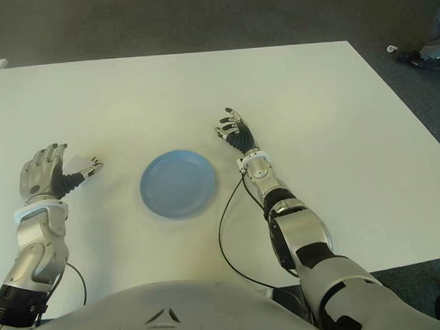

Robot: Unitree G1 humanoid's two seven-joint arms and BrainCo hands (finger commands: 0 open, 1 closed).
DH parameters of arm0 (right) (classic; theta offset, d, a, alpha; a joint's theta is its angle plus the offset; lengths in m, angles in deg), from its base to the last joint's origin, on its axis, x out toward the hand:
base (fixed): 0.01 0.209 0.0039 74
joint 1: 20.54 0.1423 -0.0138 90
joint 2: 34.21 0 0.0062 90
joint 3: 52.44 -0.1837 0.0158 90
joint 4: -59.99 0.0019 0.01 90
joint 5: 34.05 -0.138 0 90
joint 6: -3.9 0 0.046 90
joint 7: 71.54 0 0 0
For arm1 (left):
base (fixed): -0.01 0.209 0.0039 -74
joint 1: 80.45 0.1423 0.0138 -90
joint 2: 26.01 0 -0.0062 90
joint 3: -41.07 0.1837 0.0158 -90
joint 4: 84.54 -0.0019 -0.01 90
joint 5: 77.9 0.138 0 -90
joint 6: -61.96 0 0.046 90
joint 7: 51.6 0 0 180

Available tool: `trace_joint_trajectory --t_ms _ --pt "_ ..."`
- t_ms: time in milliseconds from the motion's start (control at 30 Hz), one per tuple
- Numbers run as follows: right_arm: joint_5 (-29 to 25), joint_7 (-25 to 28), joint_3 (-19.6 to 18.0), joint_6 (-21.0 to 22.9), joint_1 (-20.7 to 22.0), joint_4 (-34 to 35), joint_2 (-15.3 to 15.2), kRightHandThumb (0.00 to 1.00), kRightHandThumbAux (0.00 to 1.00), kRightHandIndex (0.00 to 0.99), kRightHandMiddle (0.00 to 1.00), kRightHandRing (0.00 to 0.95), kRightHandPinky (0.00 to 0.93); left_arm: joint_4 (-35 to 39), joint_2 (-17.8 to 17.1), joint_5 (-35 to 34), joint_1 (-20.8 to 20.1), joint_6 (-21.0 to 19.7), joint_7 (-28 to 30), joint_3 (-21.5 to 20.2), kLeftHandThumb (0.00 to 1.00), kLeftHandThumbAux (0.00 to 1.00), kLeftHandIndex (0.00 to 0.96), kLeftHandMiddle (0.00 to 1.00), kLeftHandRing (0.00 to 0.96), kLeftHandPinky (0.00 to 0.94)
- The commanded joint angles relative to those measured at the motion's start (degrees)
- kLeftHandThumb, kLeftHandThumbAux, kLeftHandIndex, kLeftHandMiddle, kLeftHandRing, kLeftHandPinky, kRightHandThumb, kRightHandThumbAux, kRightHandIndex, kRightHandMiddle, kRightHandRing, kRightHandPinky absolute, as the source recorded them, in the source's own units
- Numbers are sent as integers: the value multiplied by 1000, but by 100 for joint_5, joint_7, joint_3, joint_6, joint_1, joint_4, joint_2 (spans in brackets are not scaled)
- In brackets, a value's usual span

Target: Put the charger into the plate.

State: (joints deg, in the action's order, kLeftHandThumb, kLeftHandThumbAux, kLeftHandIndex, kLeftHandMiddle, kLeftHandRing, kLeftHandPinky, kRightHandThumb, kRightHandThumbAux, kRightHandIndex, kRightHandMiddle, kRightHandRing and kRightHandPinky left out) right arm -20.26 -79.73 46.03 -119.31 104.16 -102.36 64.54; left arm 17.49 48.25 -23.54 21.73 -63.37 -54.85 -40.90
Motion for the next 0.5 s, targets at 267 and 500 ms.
trace_joint_trajectory --t_ms 267,500 --pt "244 137 191 364 -436 -323 190 15 629 83 298 331 326 39 228 123 56 -307 424 37 171 172 0 0 0 0" --pt "262 100 201 313 -437 -315 193 15 660 89 306 337 335 -742 402 -14 -250 -179 228 107 176 161 0 0 0 0"
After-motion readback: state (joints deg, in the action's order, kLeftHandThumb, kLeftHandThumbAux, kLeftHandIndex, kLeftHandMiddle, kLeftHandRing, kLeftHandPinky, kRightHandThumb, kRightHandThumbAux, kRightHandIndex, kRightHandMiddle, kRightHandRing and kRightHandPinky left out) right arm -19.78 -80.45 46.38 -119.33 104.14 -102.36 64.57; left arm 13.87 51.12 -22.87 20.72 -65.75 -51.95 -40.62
